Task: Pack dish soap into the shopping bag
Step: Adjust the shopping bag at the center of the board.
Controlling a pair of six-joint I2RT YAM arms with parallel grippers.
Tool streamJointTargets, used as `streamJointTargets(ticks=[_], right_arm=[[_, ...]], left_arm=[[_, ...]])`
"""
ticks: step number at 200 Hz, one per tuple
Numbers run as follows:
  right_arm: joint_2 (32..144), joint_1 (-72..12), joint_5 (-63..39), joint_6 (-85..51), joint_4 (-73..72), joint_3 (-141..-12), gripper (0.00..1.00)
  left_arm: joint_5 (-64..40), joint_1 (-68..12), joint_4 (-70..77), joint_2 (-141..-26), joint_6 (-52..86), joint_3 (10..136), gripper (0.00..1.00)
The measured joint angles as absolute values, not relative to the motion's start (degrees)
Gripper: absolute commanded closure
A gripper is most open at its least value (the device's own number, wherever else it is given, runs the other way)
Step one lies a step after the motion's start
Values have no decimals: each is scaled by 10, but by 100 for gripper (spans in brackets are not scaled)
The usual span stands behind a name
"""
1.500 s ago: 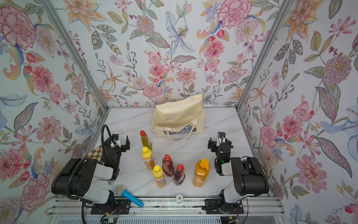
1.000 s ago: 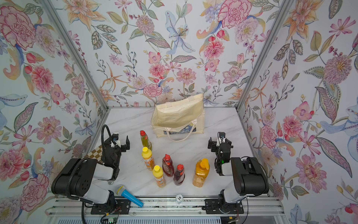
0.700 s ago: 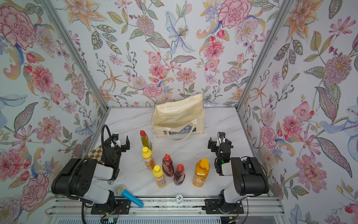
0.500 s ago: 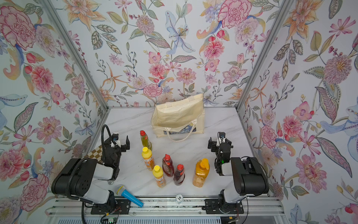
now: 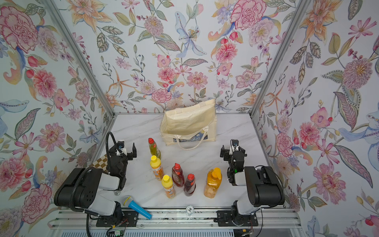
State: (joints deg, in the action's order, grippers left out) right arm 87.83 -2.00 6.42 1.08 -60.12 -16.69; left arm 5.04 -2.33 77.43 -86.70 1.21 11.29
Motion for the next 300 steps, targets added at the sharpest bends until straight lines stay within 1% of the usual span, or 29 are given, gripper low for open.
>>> streamJointTargets(ticks=[24, 52, 68, 96, 123, 146, 172, 188, 205, 225, 264, 300], right_arm=[[849, -17, 65, 11, -544, -196, 1], [783, -16, 79, 5, -452, -246, 1], [737, -16, 91, -5, -374, -287, 1], [682, -14, 102, -46, -198, -404, 1], [660, -18, 101, -96, -26, -539, 1], [668, -45, 93, -135, 105, -652, 1], [717, -102, 98, -165, 232, -781, 1], [759, -141, 108, -177, 291, -843, 1], [797, -170, 119, -188, 334, -880, 1], [840, -188, 137, -201, 376, -912, 1], [906, -206, 164, -225, 412, -937, 0], [965, -223, 175, -240, 426, -966, 6]], left_arm=[[54, -22, 733, -818, 15, 116, 1], [71, -22, 663, -748, 27, 142, 1], [78, -22, 624, -705, 41, 164, 1], [75, -22, 520, -656, 84, 265, 1], [32, -22, 422, -651, 146, 390, 1], [-28, -22, 350, -675, 215, 491, 0], [-88, -31, 272, -729, 281, 591, 1], [-106, -51, 216, -764, 304, 642, 1], [-116, -83, 155, -797, 309, 693, 1], [-108, -131, 80, -838, 294, 758, 1], [-57, -227, -32, -922, 237, 871, 1], [7, -273, -114, -1009, 196, 942, 1]])
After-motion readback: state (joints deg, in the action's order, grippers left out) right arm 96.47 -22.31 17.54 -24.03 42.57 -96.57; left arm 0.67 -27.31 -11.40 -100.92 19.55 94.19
